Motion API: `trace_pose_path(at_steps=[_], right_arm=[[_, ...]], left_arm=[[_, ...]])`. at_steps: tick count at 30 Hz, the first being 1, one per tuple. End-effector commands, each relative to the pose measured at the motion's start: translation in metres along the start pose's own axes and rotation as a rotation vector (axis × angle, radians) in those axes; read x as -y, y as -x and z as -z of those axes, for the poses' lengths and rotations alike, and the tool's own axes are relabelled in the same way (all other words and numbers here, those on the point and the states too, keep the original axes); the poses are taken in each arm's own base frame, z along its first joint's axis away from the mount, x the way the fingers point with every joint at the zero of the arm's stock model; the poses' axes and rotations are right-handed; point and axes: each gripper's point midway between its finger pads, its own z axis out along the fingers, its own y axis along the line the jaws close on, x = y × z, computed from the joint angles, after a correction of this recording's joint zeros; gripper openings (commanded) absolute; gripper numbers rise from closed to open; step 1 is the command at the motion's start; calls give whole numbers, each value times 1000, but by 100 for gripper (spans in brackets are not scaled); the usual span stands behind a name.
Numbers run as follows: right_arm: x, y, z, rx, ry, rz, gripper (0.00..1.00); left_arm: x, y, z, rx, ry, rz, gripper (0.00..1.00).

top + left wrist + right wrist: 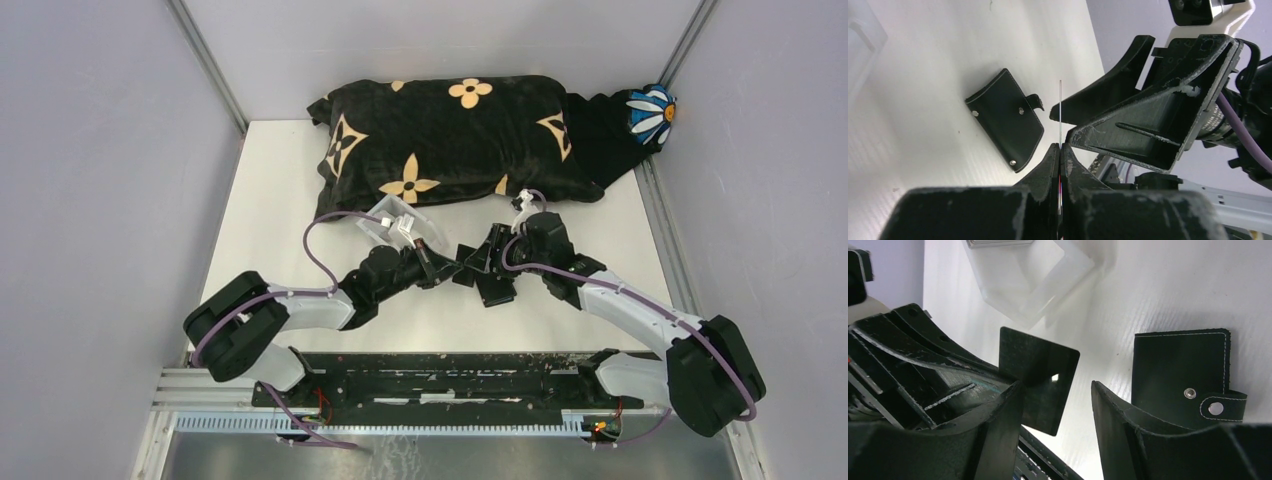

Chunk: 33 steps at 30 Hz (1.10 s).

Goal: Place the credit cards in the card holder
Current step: Pick up the credit card from the storage box.

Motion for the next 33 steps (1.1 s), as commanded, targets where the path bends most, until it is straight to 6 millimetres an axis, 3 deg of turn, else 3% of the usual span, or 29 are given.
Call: trace_pose_path(at_steps=[1, 11, 23, 29, 33], right_arm=[[-20, 17, 2, 64, 115, -26, 58], [-23, 17, 4, 92, 230, -142, 53], [-38, 16, 6, 82, 345, -210, 13], [-44, 20, 10, 93, 377, -222, 2], [-49, 25, 13, 98, 392, -218, 2]], left_arm=[[26, 4, -1, 5, -109, 85, 3], [21, 2, 1, 15, -155, 220, 3], [24, 0, -6, -2, -182, 254, 3], [18, -10, -12, -41, -175, 264, 3], [18, -13, -15, -55, -185, 276, 3]])
